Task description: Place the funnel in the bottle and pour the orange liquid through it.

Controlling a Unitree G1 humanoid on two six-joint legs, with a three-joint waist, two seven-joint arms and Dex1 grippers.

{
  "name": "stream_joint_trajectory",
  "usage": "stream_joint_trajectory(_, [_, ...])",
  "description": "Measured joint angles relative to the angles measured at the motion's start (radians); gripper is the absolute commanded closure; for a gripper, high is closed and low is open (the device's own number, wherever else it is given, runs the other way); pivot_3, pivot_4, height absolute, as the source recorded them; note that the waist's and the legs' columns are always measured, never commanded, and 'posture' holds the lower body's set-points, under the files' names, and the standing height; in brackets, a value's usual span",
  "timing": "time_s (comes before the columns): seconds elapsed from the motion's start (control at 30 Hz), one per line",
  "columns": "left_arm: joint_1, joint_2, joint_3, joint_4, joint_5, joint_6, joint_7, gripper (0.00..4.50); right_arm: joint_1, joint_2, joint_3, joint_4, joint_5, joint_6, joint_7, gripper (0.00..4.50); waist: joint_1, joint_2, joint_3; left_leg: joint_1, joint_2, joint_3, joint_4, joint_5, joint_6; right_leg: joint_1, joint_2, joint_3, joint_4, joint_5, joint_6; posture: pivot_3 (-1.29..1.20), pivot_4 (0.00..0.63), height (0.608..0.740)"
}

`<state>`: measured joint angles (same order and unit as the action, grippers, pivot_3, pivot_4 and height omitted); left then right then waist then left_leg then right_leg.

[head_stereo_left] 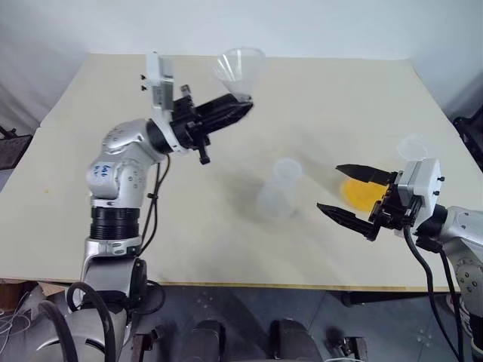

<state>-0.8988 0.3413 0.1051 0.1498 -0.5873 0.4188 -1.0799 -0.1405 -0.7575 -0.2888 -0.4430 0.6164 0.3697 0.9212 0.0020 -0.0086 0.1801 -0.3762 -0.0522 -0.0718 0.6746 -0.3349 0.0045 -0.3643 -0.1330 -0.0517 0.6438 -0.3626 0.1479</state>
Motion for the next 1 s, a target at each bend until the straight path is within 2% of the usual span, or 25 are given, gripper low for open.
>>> stream_joint_trajectory(0.3, [-0.02,-0.069,-0.12,0.128,0.045,-0.078,-0.109,4.34,0.012,0.018,0.003,-0.023,0.009,0.035,-0.063,0.0,-0.001,0.0,0.0,0.0,0.0,0.0,0.001,0.0,0.0,0.001,0.001,0.0,0.0,0.0,0.0,0.0,0.15,0.74])
stream_joint_trajectory(0.63, [-0.102,-0.136,-0.146,0.298,0.111,-0.148,-0.136,4.34,0.02,0.022,0.008,-0.095,0.05,0.09,-0.119,0.0,0.003,0.0,0.0,0.0,0.0,0.0,0.002,0.0,0.0,0.001,0.001,0.0,0.0,0.0,0.0,0.0,0.15,0.74])
stream_joint_trajectory(1.0, [-0.105,-0.148,-0.185,0.327,0.16,-0.123,-0.136,4.34,0.035,0.022,0.008,-0.109,0.056,0.092,-0.139,0.0,0.003,0.0,0.0,0.0,0.0,0.0,0.002,0.0,0.0,0.001,0.001,0.0,0.0,0.0,0.0,0.0,0.15,0.74])
